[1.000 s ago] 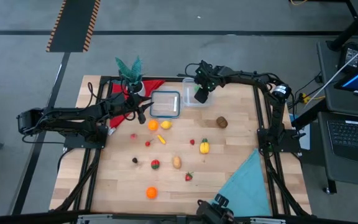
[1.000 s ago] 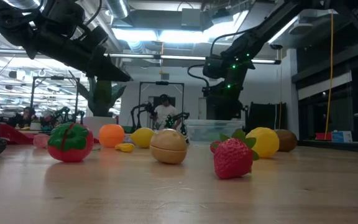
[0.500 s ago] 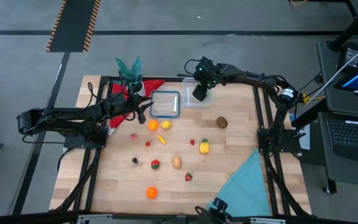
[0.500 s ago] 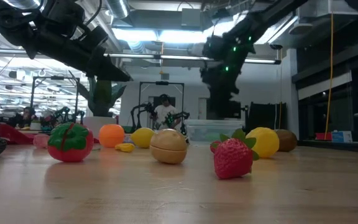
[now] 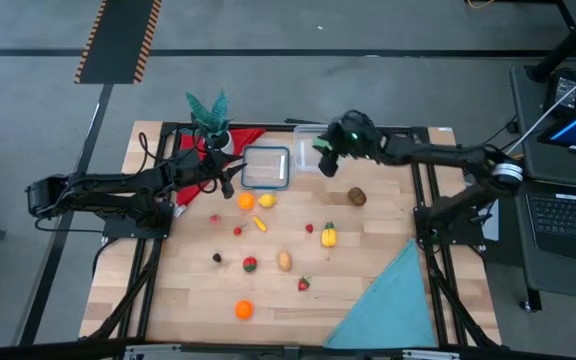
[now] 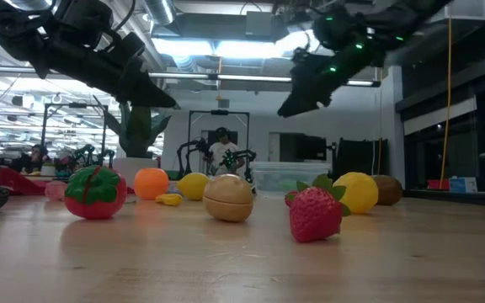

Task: Pick and placing Produce into tupperware
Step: Put the orange into the transparent bin

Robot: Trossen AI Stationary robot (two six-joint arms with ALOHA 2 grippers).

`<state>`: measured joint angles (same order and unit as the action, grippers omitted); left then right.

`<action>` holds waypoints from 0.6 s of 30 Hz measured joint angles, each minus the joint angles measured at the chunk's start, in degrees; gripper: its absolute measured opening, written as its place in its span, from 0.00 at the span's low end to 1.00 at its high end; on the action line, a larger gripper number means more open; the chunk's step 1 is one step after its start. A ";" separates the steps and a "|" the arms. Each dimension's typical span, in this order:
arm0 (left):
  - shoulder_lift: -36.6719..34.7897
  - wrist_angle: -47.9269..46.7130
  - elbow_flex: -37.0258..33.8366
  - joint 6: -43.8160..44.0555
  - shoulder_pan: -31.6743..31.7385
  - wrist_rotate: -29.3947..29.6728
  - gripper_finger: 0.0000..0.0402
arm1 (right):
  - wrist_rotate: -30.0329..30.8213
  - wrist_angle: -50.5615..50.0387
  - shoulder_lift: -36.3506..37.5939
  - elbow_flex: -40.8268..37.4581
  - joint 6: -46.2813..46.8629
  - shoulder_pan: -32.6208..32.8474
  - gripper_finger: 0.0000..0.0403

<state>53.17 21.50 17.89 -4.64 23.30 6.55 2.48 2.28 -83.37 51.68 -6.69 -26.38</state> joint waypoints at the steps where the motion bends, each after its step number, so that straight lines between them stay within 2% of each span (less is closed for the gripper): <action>1: 0.00 -0.02 0.00 -0.01 -0.14 0.00 0.27 | -0.02 2.44 1.33 -2.68 -0.54 0.32 0.41; 5: 0.00 -0.04 0.00 0.04 -0.39 0.00 0.27 | -0.05 9.51 5.42 -11.38 -1.10 2.13 0.41; 10: 0.00 -0.34 0.00 0.07 -2.07 -0.03 0.29 | -0.09 17.81 7.60 -18.68 -1.26 4.80 0.41; 13: 0.00 -1.24 0.00 0.02 -3.51 -0.02 0.35 | -0.24 22.99 7.60 -20.96 -1.36 5.71 0.41; 18: 0.00 -4.88 0.00 0.08 -5.56 -0.04 0.47 | -0.15 24.13 7.53 -21.31 -2.66 6.07 0.41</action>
<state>53.17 16.62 17.89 -4.57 17.74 6.50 2.33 26.41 -75.83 30.37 -9.35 -20.32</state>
